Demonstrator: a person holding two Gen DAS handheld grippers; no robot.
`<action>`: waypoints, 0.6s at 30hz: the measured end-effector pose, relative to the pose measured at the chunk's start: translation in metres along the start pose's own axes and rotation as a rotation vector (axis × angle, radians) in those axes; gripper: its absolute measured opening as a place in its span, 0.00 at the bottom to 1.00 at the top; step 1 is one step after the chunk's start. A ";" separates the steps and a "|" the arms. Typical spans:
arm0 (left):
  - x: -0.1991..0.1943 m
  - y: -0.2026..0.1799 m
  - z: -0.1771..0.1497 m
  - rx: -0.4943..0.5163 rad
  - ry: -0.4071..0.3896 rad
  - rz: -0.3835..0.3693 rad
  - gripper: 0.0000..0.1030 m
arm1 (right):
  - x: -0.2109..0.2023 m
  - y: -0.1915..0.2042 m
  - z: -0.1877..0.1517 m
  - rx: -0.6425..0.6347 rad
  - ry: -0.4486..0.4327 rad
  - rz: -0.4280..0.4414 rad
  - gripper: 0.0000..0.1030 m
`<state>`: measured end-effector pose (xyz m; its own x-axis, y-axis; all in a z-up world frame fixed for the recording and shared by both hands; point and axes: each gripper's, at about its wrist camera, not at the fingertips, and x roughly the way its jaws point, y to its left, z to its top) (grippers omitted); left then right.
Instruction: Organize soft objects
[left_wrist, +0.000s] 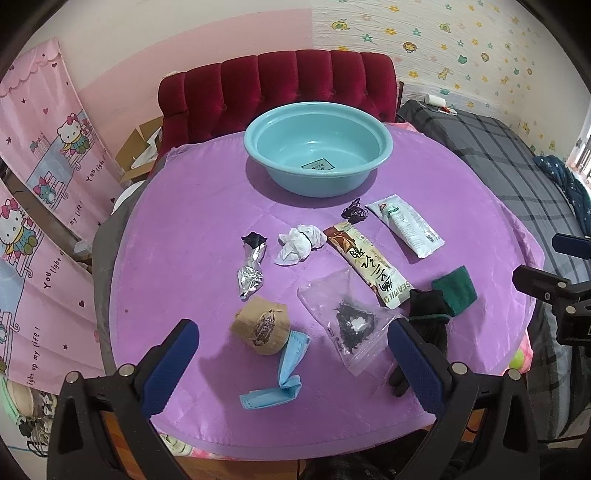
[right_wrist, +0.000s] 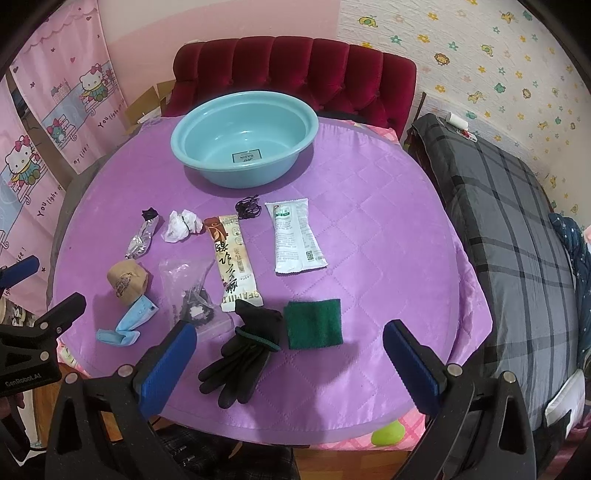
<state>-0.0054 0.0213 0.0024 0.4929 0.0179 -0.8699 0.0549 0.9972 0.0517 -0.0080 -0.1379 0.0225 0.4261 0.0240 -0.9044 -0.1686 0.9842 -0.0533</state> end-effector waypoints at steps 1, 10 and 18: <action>0.001 0.001 0.000 -0.001 0.000 0.002 1.00 | 0.000 0.000 0.000 -0.001 0.000 0.000 1.00; 0.001 0.001 0.001 -0.012 -0.003 0.021 1.00 | 0.005 0.000 0.006 -0.010 -0.001 0.003 1.00; 0.000 0.000 0.001 -0.018 -0.012 0.035 1.00 | 0.007 -0.002 0.009 -0.011 -0.007 0.019 1.00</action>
<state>-0.0040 0.0211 0.0028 0.5046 0.0521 -0.8618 0.0216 0.9971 0.0729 0.0027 -0.1381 0.0203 0.4292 0.0438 -0.9021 -0.1861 0.9817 -0.0409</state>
